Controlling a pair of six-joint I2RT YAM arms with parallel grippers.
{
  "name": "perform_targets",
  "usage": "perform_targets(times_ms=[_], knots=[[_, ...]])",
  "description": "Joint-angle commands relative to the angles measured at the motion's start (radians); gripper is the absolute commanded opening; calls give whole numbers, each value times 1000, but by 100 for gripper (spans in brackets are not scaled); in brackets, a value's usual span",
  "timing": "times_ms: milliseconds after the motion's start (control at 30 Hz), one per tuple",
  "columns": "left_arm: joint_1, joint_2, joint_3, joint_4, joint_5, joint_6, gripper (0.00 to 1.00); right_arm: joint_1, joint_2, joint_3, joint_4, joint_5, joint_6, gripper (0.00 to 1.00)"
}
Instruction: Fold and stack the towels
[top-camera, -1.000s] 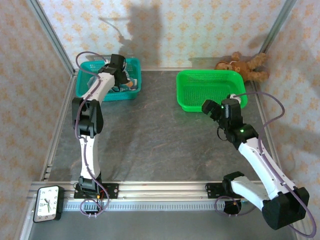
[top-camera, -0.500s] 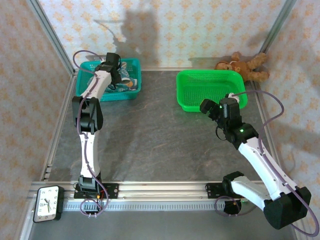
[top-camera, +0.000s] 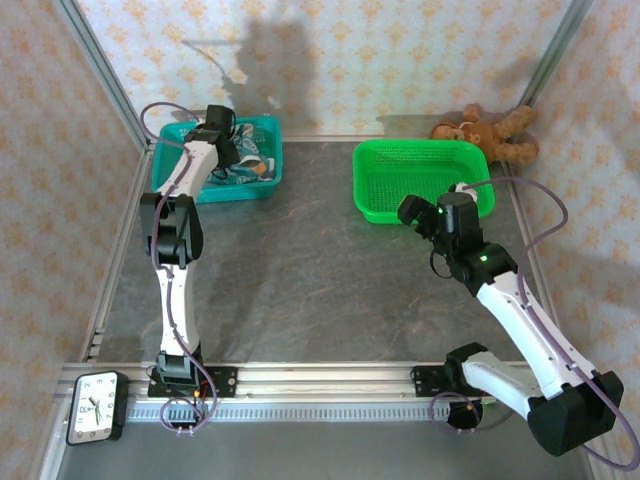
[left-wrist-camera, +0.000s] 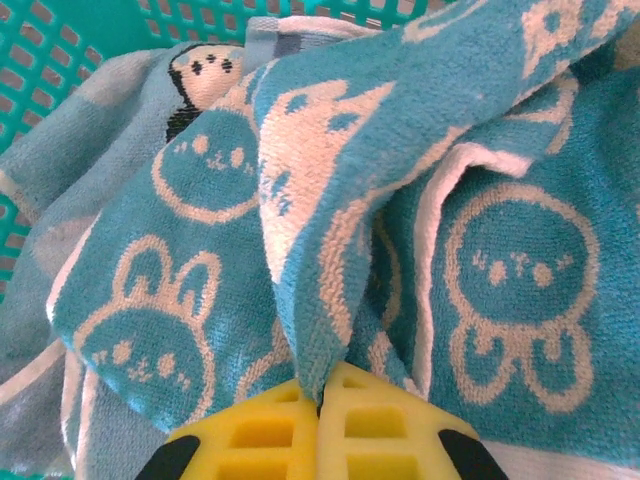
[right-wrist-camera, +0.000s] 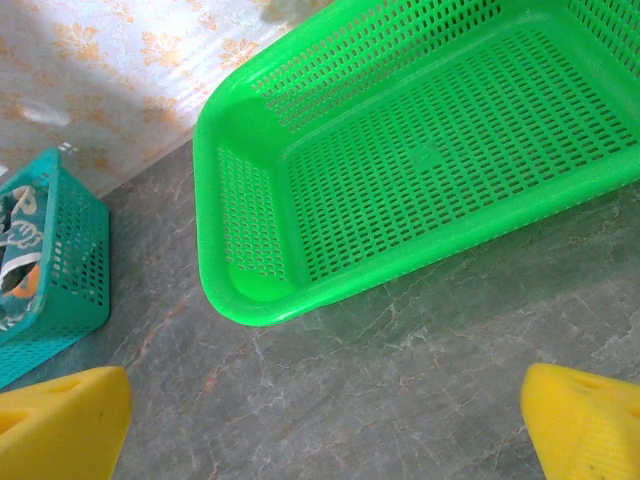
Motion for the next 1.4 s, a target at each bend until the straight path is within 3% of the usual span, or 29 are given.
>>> perform_targets(times_ms=[0,433,767,1200,1367], knots=[[3,-127,-36,37,35,-57,0,7,-8,29,-36,-4,20,99],[-1,-341,-14,67,133,-119,0,19,29,27,15,-37,42,99],[-58,-525,12,25,153,-97,0,25,79,9,85,-73,53,99],[-253,-711,67,-14,176,-114,0,47,122,4,146,-101,56,99],[-359,-768,-2,-14,170,-139,0,48,114,-9,148,-104,60,99]])
